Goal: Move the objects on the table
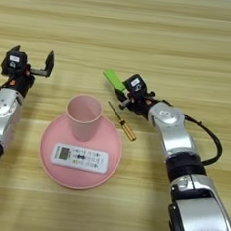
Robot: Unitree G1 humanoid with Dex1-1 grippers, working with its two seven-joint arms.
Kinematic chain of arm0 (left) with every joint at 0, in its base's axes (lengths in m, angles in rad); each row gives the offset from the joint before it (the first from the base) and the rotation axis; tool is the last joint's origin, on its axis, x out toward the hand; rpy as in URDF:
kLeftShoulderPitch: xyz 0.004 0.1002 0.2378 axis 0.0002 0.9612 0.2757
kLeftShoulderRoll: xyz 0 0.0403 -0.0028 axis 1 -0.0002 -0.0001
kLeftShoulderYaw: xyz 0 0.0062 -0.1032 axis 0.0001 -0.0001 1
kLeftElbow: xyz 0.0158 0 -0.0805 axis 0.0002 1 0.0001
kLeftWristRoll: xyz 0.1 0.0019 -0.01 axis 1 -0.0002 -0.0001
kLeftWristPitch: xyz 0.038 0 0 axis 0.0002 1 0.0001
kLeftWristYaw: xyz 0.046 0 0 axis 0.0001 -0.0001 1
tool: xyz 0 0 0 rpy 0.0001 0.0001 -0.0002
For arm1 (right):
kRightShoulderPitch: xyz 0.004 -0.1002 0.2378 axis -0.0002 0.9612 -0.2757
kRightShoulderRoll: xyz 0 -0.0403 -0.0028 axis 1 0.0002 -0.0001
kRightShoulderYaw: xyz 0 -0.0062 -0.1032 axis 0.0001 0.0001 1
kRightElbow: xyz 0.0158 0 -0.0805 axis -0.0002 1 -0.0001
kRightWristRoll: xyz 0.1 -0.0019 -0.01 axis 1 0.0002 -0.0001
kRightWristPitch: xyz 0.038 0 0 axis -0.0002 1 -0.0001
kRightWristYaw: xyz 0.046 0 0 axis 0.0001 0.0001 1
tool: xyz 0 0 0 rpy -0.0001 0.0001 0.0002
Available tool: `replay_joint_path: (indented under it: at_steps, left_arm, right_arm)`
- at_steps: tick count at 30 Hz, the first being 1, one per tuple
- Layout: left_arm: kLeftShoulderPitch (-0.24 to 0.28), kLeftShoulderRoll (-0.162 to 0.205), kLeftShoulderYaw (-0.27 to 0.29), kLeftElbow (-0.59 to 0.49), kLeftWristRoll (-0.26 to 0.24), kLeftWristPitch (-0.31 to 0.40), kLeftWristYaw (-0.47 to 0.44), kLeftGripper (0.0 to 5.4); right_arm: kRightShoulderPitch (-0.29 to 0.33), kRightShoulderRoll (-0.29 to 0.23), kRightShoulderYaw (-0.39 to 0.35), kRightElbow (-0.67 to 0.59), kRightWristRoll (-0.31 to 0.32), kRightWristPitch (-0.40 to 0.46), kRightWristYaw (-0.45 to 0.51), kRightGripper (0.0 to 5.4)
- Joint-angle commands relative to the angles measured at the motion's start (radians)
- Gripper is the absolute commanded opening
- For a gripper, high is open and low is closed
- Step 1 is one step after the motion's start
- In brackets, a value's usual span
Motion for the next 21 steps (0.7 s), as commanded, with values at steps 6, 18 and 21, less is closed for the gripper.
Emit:
replay_joint_path:
  at_steps: [6,18,21]
  left_arm:
    - [-0.016,-0.002,-0.003,0.006,0.011,-0.006,0.005,5.4]
    - [-0.015,0.0,-0.004,0.007,0.011,-0.008,0.005,5.4]
    - [-0.015,0.0,-0.003,0.008,0.012,-0.009,0.005,5.4]
  right_arm:
    - [0.087,-0.039,-0.015,-0.266,0.06,-0.015,0.066,1.4]
    - [0.197,-0.077,-0.019,-0.555,0.188,-0.029,0.19,1.4]
    - [0.225,-0.09,-0.028,-0.625,0.253,-0.021,0.239,1.4]
